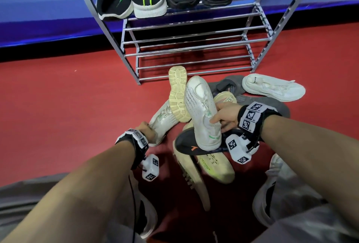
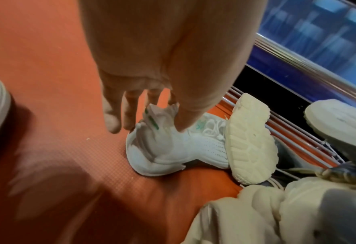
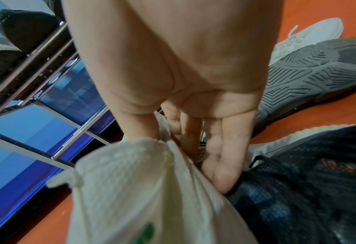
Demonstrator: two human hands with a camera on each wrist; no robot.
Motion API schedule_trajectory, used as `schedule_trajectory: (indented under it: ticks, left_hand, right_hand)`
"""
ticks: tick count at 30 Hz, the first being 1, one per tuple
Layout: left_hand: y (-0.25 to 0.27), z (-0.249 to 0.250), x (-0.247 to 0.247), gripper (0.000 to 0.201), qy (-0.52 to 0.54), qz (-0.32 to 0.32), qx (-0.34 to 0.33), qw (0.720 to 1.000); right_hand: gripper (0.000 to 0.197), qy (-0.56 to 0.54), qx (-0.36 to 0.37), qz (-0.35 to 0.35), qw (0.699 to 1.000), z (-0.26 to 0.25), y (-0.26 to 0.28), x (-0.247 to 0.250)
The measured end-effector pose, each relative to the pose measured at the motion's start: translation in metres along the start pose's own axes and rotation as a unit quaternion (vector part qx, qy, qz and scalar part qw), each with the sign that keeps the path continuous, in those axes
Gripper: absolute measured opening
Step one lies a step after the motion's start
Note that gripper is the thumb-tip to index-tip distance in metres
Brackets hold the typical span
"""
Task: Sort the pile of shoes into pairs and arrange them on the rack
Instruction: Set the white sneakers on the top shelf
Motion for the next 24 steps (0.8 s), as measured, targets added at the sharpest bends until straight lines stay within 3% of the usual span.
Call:
schedule_trajectory:
  ticks: [6,9,12,15,19,24]
  left_hand:
    - [0.029,0.020,0.000,0.035,-0.004,-0.040,-0.020,0.999]
    - [0.035,0.028,-0.004,0.036,0.068,-0.034,-0.020,0.997]
    - [0.037,0.033,0.004,0.009,0.183,-0.044,0.019,0.982]
    - [0.041,0.034,0.012,0.011,0.269,-0.030,0.054,0.961]
    - [0.038,0.029,0.011,0.032,0.375,-0.040,0.082,0.923]
    - [0.033,0.048,0.025,0.048,0.323,-0.027,0.039,0.945]
  right_hand:
    - [0.031,-0.008,-0.005,-0.003,1.000,0.002,-0.002,0.000]
    - [0.034,-0.005,0.000,0.002,1.000,0.002,0.000,0.001]
    - [0.031,-0.006,-0.004,0.014,1.000,0.003,0.001,0.002]
    - [0.032,-0.009,-0.004,0.012,1.000,0.002,0.003,0.002]
    - [0.035,-0.003,-0.008,0.010,1.000,0.000,0.003,0.001]
    - [0.030,0.005,-0.020,0.022,1.000,-0.002,0.005,-0.001]
Point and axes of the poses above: each hand's wrist, its own y-axis away from the middle knuckle, its own x-axis out of the back of the hand, z = x × y, the point moved 3 cm from there along -y, towards the middle knuckle, and after that the axes turned 14 degrees about -x, right-handed, at the moved point
